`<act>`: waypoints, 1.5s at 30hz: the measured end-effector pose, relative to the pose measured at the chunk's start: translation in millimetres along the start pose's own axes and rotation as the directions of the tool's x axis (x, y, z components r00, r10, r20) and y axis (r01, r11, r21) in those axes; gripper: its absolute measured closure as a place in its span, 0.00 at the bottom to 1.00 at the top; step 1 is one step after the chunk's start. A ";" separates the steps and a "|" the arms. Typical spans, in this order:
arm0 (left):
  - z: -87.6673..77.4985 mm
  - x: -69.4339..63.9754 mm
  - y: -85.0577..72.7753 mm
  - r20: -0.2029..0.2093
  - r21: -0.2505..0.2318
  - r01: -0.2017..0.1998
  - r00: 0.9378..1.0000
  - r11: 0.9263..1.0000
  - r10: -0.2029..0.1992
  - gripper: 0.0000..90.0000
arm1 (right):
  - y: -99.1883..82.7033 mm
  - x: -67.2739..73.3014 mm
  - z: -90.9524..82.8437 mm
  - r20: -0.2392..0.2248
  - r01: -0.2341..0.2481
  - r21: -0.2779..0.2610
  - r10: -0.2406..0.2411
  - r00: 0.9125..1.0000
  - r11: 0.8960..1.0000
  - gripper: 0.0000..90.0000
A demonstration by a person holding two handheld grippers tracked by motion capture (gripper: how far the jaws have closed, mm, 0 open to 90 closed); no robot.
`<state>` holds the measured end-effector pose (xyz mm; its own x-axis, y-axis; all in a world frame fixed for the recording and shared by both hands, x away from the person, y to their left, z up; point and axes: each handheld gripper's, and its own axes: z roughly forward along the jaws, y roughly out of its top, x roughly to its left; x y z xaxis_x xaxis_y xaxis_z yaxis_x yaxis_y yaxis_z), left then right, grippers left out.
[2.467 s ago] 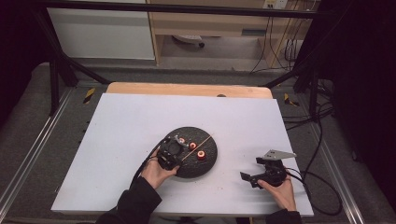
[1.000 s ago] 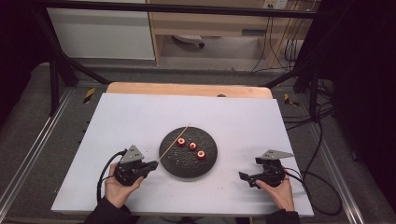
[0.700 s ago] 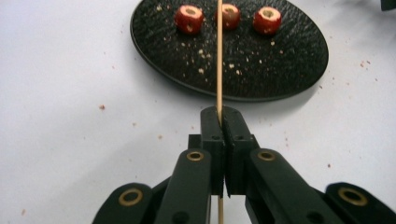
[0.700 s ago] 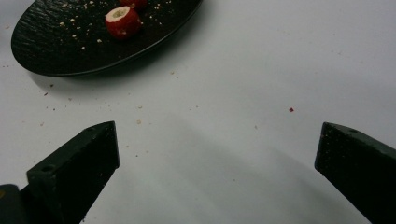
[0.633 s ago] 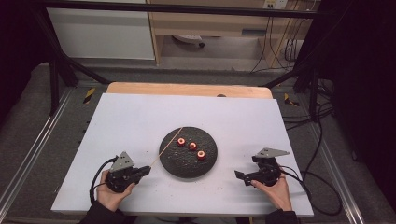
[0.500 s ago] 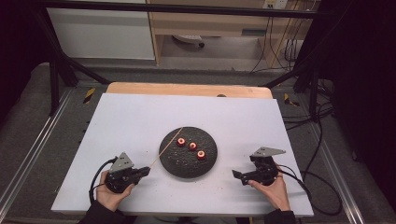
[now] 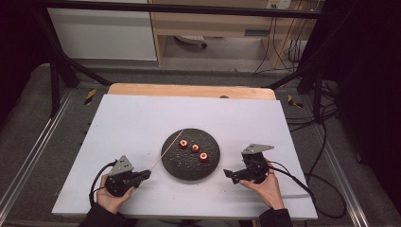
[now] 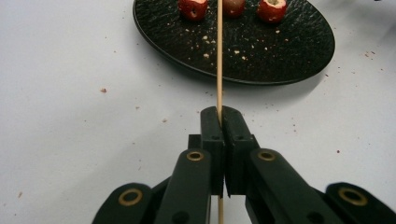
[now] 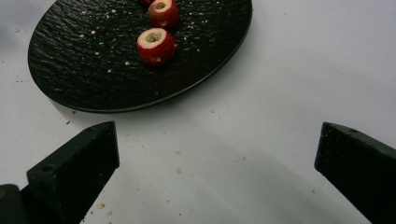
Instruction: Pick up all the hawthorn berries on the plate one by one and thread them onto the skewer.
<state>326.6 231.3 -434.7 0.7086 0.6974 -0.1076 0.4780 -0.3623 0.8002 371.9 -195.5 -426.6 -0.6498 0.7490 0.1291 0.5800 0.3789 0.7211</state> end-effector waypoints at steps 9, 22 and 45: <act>-2.5 0.4 -0.6 0.001 -0.008 0.003 1.000 1.000 -0.003 0.98 | 22.6 9.0 6.2 -0.006 0.027 0.048 -0.026 1.000 0.998 0.02; -2.0 -0.4 -0.7 -0.002 -0.002 -0.006 1.000 1.000 0.006 0.98 | 69.4 30.7 26.0 -0.030 0.146 0.165 -0.143 0.989 0.975 0.10; -1.8 1.1 -1.0 -0.003 -0.003 -0.005 1.000 1.000 0.005 0.98 | 99.5 37.8 66.7 -0.076 0.187 0.351 -0.171 0.982 0.918 0.39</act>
<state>325.9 233.6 -434.6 0.7092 0.6976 -0.1021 0.4732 -0.3637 0.8024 437.8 -93.3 -395.4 -0.7748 0.6297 0.0555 0.5832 0.6781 0.4473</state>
